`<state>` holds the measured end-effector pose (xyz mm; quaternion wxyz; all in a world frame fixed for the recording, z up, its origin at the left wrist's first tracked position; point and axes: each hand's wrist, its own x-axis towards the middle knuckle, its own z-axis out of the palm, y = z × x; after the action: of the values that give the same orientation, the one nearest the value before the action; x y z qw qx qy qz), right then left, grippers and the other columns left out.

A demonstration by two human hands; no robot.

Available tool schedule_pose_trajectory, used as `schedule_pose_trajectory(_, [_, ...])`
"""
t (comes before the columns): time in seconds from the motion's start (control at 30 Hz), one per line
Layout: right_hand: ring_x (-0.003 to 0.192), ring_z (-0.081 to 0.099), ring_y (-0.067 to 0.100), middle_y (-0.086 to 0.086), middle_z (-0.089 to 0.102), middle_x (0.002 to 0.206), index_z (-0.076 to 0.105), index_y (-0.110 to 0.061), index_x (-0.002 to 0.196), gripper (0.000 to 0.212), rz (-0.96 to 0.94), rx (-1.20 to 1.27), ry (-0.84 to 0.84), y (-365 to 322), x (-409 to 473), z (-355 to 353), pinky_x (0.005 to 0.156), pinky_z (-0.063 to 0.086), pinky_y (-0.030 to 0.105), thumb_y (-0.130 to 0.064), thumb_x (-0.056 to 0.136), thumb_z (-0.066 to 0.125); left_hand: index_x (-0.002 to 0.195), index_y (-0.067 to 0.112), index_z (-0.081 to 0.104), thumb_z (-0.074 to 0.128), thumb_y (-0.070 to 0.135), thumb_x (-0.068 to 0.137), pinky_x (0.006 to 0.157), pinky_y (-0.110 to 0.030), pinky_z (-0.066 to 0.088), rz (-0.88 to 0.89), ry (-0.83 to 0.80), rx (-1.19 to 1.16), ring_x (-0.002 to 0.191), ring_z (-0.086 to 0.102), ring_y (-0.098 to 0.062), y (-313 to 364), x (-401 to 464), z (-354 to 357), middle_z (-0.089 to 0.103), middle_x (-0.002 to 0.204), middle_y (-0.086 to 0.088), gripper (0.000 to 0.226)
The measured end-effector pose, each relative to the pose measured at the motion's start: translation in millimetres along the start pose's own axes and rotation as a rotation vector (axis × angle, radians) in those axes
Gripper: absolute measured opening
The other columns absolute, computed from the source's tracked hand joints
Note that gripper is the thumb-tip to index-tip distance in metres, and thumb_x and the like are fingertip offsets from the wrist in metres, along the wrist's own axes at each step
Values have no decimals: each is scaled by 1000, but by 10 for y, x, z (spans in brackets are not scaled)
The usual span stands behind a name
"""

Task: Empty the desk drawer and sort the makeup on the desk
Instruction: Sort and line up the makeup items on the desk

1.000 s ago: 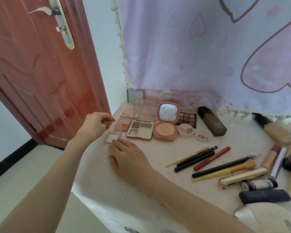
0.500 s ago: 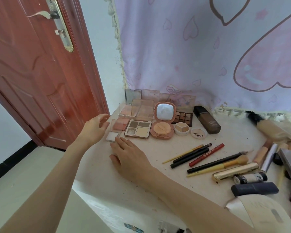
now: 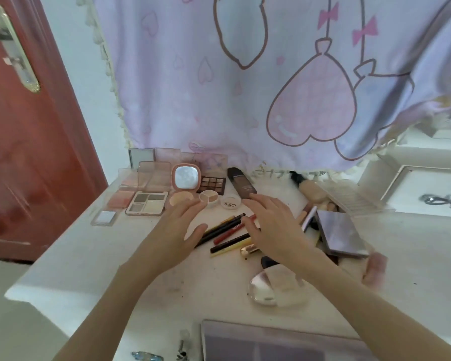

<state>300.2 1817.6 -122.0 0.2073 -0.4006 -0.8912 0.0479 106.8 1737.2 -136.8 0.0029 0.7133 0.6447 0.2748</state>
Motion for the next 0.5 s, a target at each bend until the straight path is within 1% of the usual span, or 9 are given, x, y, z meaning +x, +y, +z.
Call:
schedule_pose_trajectory(0.03, [133, 37, 20, 2, 44, 143, 47, -18, 136, 42, 62, -23, -13, 188, -102, -92, 111, 25, 36, -31, 96, 45, 134, 14, 47, 37, 45, 89, 107, -18, 22, 20, -20, -11, 125, 32, -6, 131, 34, 94, 45, 137, -1, 55])
schedule_pose_trajectory(0.07, [134, 35, 18, 0, 40, 146, 45, -19, 137, 43, 131, -50, -13, 369, -207, -182, 111, 24, 33, -33, 97, 44, 136, 17, 44, 41, 42, 92, 108, -20, 23, 32, -44, -26, 128, 32, -7, 235, 72, 190, 43, 139, 1, 51])
schedule_pose_trajectory(0.13, [132, 36, 18, -1, 39, 146, 45, -22, 136, 43, 279, -108, -8, 653, -406, -332, 107, 25, 32, -37, 95, 45, 139, 21, 38, 42, 39, 95, 106, -16, 17, 61, -81, -45, 133, 30, -10, 421, 143, 354, 37, 143, 5, 48])
schedule_pose_trajectory(0.17, [130, 38, 20, 0, 41, 143, 46, -22, 134, 45, 356, -134, -10, 753, -492, -388, 105, 28, 33, -42, 94, 45, 140, 23, 36, 36, 45, 94, 105, -14, 14, 78, -95, -44, 134, 29, -11, 498, 174, 436, 36, 144, 6, 51])
schedule_pose_trajectory(0.23, [122, 43, 25, 2, 47, 135, 47, -21, 130, 56, 513, -207, -46, 889, -630, -460, 98, 33, 36, -58, 89, 43, 140, 23, 37, 20, 56, 84, 104, -13, 9, 120, -115, -26, 136, 27, -12, 658, 235, 559, 36, 145, 6, 67])
schedule_pose_trajectory(0.27, [118, 45, 26, 3, 49, 132, 47, -21, 130, 65, 575, -246, -73, 933, -675, -475, 94, 34, 37, -67, 84, 41, 140, 23, 38, 18, 57, 82, 104, -13, 7, 131, -121, -13, 136, 26, -12, 725, 265, 610, 36, 145, 6, 69])
schedule_pose_trajectory(0.33, [114, 45, 28, 5, 49, 130, 45, -19, 130, 79, 633, -279, -120, 983, -720, -465, 91, 34, 38, -77, 77, 37, 139, 24, 39, 23, 54, 87, 104, -12, 5, 150, -130, -3, 137, 25, -12, 842, 322, 688, 35, 146, 6, 62])
schedule_pose_trajectory(0.4, [114, 43, 29, 8, 47, 131, 40, -17, 132, 83, 631, -266, -145, 1002, -726, -413, 90, 33, 37, -78, 76, 37, 139, 26, 39, 28, 50, 91, 105, -12, 5, 170, -137, -17, 138, 23, -11, 925, 357, 733, 34, 146, 8, 54])
schedule_pose_trajectory(0.5, [111, 42, 30, 12, 47, 124, 37, -14, 132, 72, 628, -220, -117, 1008, -695, -357, 90, 33, 36, -64, 81, 46, 140, 27, 36, 40, 34, 97, 112, -20, 8, 165, -164, -23, 140, 16, -9, 978, 371, 770, 31, 147, 10, 44])
